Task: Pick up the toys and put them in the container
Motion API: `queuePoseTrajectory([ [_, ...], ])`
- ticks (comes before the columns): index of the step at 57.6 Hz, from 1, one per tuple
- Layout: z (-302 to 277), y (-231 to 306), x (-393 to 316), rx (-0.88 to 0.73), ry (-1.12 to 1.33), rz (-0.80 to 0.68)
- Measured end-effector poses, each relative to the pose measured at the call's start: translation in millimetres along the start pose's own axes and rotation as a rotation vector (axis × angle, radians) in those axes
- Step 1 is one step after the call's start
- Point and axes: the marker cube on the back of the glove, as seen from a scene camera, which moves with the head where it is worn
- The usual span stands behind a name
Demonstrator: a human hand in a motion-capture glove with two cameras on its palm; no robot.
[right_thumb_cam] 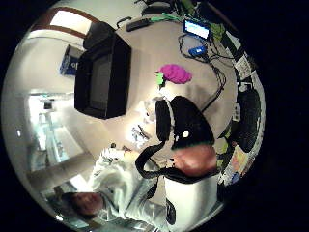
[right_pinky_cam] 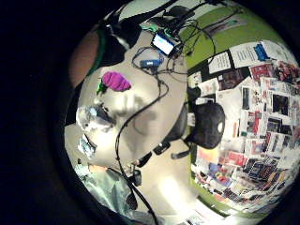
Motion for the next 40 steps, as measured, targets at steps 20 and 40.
queuePoseTrajectory([
  [20, 13.2, -12.6, 48.6, -0.126, 0.093, -0.016],
  [40, 103.5, -74.7, 54.8, -0.098, -0.019, -0.141],
])
